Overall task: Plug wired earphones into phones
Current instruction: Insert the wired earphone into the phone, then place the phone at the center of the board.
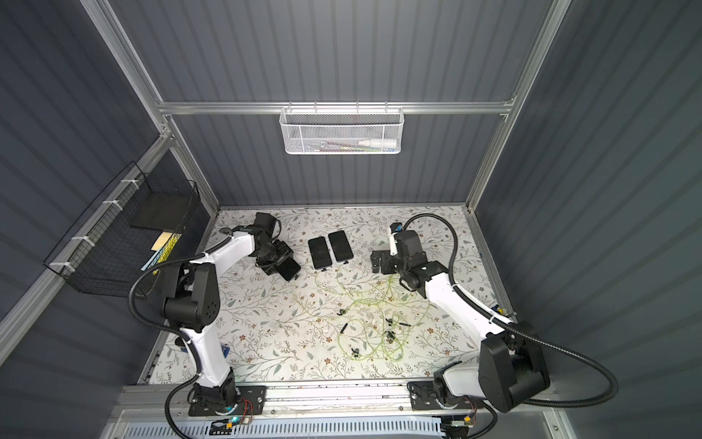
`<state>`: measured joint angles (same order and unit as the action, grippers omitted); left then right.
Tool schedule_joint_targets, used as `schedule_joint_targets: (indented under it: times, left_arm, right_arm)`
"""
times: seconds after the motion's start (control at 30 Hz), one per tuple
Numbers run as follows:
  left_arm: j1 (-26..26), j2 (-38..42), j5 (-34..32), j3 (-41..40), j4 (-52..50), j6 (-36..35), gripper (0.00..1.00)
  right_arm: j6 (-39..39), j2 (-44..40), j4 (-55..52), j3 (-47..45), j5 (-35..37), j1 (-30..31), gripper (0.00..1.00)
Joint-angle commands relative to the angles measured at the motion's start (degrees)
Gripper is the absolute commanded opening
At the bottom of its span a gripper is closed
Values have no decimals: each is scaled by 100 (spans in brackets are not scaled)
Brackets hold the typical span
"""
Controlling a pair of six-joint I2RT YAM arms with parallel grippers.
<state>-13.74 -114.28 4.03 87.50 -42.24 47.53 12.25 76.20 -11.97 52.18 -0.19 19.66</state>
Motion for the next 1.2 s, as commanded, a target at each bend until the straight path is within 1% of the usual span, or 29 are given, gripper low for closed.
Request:
schedule_joint_targets:
  times: [0.0, 0.1, 0.17, 0.23, 0.33, 0.37, 0.47, 0.53, 0.6, 0.7, 0.77, 0.8, 0.9, 1.0, 1.07, 1.13, 1.17]
  left_arm:
    - [-303, -534, -449, 754, -1011, -1435, 0]
    - [-540, -1132, -610, 1419, -1485, -1842, 2]
    - [-648, -1402, -751, 1719, -1773, -1956, 4]
    - [-691, -1541, -737, 1819, -1814, -2030, 6]
    - [-700, -1683, -917, 1912, -1906, -2069, 12]
    - [-701, -1701, -950, 1911, -1899, -2095, 16]
    - [-700, -1720, -908, 1883, -1832, -2169, 39]
    - [-700, -1699, -1082, 1877, -1855, -2162, 52]
    - [-701, -1623, -1237, 1857, -1834, -2137, 68]
    - [-692, -1474, -1351, 1794, -1718, -2137, 84]
    - [-692, -1368, -1374, 1709, -1621, -2175, 94]
    - [-692, -1320, -1330, 1668, -1379, -2211, 99]
    - [-692, -1218, -1185, 1684, -1292, -2381, 100]
    - [-691, -956, -1190, 1668, -1275, -2581, 100]
    - [-692, -643, -1378, 1583, -1246, -2698, 100]
    - [-679, -107, -1794, 1243, -1005, -2758, 100]
    - [-645, 238, -2038, 945, -751, -2758, 100]
  right_arm:
    - [-586, -27, -250, -203, 160, -469, 99]
    - [-791, 141, -284, -275, 198, -902, 99]
    - [-968, 232, -133, -420, 225, -1059, 99]
    - [-1095, 262, 254, -692, 260, -1146, 99]
    - [-1172, 188, 1082, -1216, 409, -1213, 99]
    - [-1172, 152, 1483, -1474, 447, -1247, 100]
    - [-1066, 147, 2492, -2030, 395, -1419, 99]
    - [-1054, 110, 2671, -2101, 322, -1491, 99]
    - [-1046, 39, 3231, -2329, 395, -1521, 99]
    - [-1082, 85, 3806, -2508, 412, -1570, 99]
    - [-1135, 171, 3978, -2482, 387, -1587, 99]
    - [-1146, 259, 4066, -2452, 394, -1595, 99]
    - [-1165, 451, 4289, -2366, 314, -1597, 99]
    - [-1266, 616, 4234, -2222, 373, -1638, 99]
    - [-1352, 628, 4381, -2266, 356, -1662, 99]
    - [-1443, 610, 4678, -2396, 328, -1708, 99]
    - [-1423, 715, 5153, -2575, 359, -1748, 99]
